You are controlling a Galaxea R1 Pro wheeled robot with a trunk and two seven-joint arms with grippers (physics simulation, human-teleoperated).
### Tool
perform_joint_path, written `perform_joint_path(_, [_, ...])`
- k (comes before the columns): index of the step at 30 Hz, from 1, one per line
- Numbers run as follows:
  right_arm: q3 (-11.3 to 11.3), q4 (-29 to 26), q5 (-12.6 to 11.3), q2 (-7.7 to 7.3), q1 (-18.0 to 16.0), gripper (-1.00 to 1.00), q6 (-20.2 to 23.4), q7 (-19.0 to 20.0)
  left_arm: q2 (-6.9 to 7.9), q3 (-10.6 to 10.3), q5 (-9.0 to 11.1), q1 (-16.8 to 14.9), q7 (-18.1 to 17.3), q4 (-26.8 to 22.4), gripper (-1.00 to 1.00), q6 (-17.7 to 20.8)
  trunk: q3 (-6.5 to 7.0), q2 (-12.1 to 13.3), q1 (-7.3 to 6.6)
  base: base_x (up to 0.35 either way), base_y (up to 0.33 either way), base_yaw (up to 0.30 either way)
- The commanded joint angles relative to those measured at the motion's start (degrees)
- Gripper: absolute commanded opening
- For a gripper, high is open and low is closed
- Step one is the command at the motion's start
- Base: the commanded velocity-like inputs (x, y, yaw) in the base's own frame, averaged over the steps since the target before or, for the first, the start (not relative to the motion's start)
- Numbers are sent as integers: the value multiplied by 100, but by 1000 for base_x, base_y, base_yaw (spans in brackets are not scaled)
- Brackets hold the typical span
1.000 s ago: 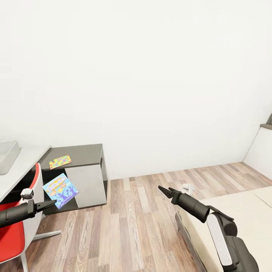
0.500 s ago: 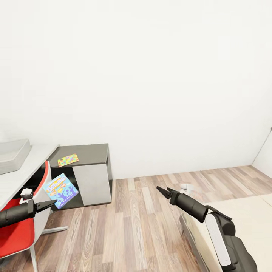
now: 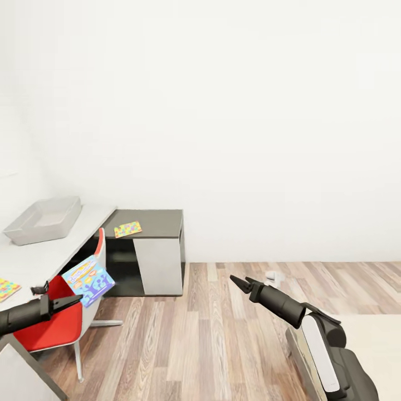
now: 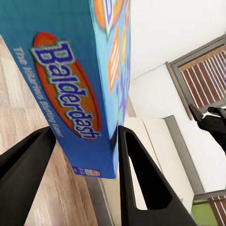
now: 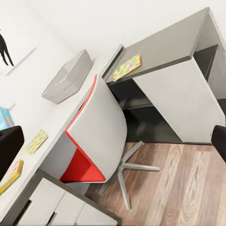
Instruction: Put all the toys in the child's room - the three board games (two on the bed and one on the table), the two jigsaw puzzles on the table, and the tennis ball on the table - inside the toy box on the table in the child's room.
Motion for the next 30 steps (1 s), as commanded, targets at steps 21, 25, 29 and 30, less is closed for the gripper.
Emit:
perform_joint_path(21, [-12,-5,27,3,-4,100,39,10,0,41,12,-4,-3,28,-100,30,-12,-12,3,220,0,76])
perform_joint_path(25, [-6,-6,57,8,-4,100,39,10,0,41,12,-4,-3,28,-100,25,-12,-12,3,333,0,276])
perform_joint_path(29, [58,-6,68,10,-4,100,39,10,0,41,12,-4,-3,28,-100,24,-12,-12,3,333,0,289])
perform_joint_path(30, [74,-6,70,10,-4,100,39,10,0,41,12,-4,-3,28,-100,24,-12,-12,3,333,0,291])
